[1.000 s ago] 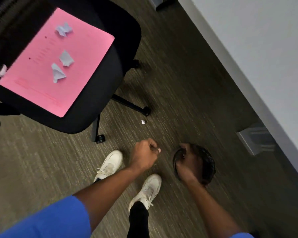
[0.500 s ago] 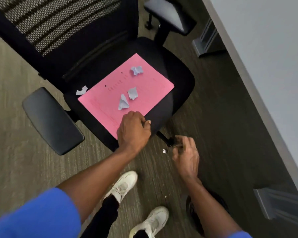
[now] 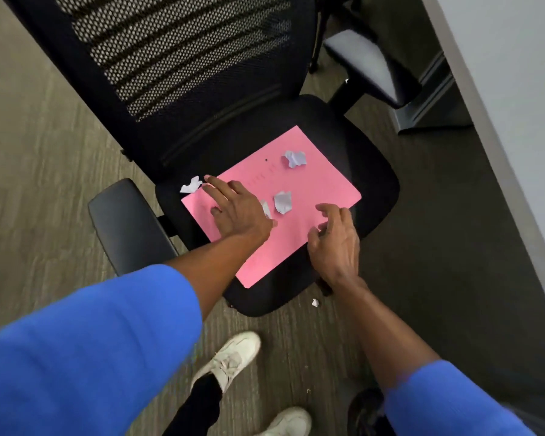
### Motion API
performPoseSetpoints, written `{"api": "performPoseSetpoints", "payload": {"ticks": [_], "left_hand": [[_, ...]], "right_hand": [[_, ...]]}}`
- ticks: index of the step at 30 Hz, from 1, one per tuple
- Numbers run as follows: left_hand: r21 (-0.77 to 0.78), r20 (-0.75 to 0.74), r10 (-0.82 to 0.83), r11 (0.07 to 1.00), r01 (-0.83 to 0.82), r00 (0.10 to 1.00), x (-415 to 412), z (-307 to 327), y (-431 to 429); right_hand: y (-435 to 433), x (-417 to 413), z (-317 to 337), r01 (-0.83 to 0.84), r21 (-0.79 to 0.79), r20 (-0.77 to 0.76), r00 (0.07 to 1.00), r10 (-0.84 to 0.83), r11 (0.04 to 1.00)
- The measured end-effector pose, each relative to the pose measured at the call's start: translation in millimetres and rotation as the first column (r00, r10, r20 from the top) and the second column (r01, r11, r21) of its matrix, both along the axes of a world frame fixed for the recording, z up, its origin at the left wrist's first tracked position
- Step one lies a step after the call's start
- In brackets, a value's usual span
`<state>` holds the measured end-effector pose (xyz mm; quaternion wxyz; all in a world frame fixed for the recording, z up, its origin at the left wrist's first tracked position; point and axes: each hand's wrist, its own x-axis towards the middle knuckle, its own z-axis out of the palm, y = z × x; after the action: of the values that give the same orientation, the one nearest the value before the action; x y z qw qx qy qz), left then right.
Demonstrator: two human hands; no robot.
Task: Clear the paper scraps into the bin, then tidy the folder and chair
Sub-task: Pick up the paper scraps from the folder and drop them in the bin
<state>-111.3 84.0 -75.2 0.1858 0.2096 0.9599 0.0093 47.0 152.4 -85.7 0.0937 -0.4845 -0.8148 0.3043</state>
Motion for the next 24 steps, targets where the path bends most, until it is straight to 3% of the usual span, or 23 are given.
{"api": "performPoseSetpoints", "payload": {"ticks": [7,13,24], "left_hand": [[-0.067,-0.058,0.055,0.996,-0.059,0.997,-60,-14,-14],[-0.020,0.081,0.091,0.996,-0.089,0.993,-87,-13,-20],[0.043,0.031,-0.055,0.998,0.053,0.998,-123,-23,-35]], "right_hand": [[26,-61,-10,-0.123,-0.047,0.106,0.986,0.127,0.991],[48,-86,-16,-0.205,-0.054,0.216,0.953,0.212,0.977],[66,-131,-14,-0.379,-0.015,0.332,0.871,0.363,0.925]]}}
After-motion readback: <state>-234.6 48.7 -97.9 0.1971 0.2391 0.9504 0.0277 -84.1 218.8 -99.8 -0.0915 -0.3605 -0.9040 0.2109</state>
